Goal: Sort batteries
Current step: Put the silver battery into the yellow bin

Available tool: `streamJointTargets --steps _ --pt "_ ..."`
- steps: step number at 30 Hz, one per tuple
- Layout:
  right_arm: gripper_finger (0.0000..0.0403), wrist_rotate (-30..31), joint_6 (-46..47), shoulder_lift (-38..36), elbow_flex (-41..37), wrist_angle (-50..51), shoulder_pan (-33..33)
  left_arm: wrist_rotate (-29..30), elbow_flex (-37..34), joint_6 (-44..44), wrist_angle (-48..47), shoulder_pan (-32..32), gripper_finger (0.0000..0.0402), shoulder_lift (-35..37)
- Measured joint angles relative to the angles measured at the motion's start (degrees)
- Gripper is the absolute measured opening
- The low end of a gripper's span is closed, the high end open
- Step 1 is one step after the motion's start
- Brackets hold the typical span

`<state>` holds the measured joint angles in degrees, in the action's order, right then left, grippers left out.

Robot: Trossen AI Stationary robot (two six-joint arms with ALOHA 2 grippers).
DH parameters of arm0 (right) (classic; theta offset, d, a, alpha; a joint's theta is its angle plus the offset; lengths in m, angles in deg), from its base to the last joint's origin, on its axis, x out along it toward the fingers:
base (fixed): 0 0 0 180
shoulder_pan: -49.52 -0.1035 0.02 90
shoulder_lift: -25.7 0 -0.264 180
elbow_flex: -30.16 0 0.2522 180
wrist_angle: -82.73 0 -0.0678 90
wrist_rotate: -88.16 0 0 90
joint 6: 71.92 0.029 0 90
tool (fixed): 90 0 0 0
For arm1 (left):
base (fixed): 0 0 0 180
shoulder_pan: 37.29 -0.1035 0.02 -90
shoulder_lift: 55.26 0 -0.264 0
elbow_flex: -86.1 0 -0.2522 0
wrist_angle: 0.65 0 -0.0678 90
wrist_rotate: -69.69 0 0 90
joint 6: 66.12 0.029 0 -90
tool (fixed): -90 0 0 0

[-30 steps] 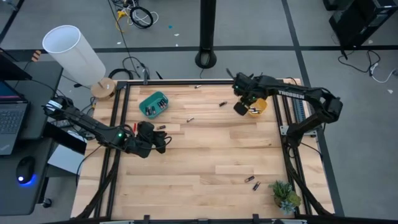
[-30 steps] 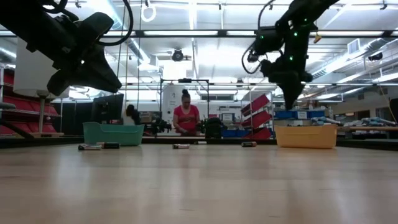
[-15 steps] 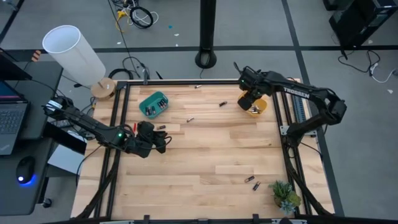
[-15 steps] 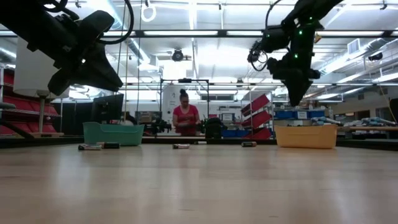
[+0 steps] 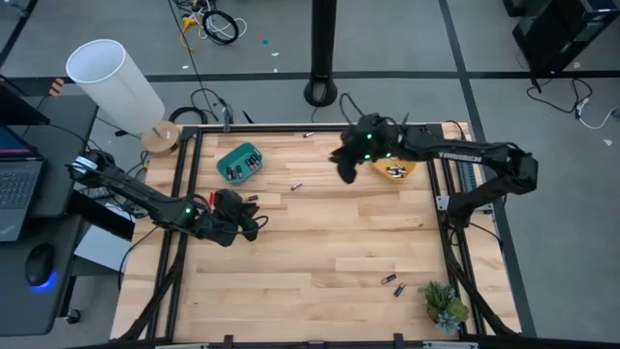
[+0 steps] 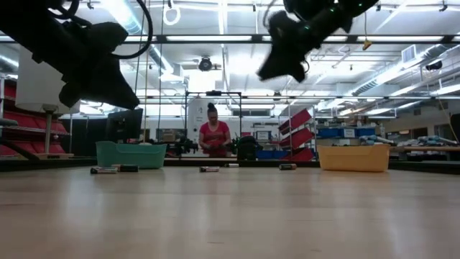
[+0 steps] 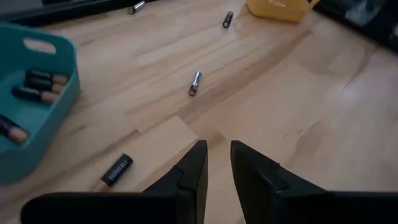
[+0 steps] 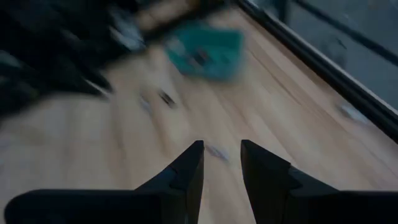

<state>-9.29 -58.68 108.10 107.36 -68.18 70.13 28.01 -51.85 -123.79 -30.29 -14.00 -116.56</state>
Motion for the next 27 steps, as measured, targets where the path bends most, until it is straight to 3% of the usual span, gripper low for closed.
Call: streamJointTargets --steps 3,7,13,20,27 --pt "0.0114 -0.2 1.52 2.71 0.04 -8.45 -3.51 -4.24 0.0 2.9 -0.3 -0.08 0.0081 -0.79" --pt "0.0115 -0.36 1.64 5.52 0.04 -10.12 -6.61 -13.21 -0.02 3.52 -3.08 0.12 0.0081 -2.14" --pt "0.0108 -1.05 0.7 6.68 0.02 -8.74 -9.58 -16.64 -0.02 3.4 -4.84 -1.8 0.0095 -5.19" --pt "0.0102 -1.47 -0.37 6.52 0.02 -8.59 -10.13 -16.16 0.02 11.08 3.38 -2.76 0.0161 -7.03" --pt "0.0101 0.14 -9.92 6.54 -3.86 -14.26 -10.37 -11.88 -2.58 4.52 3.41 0.38 0.0142 -6.84"
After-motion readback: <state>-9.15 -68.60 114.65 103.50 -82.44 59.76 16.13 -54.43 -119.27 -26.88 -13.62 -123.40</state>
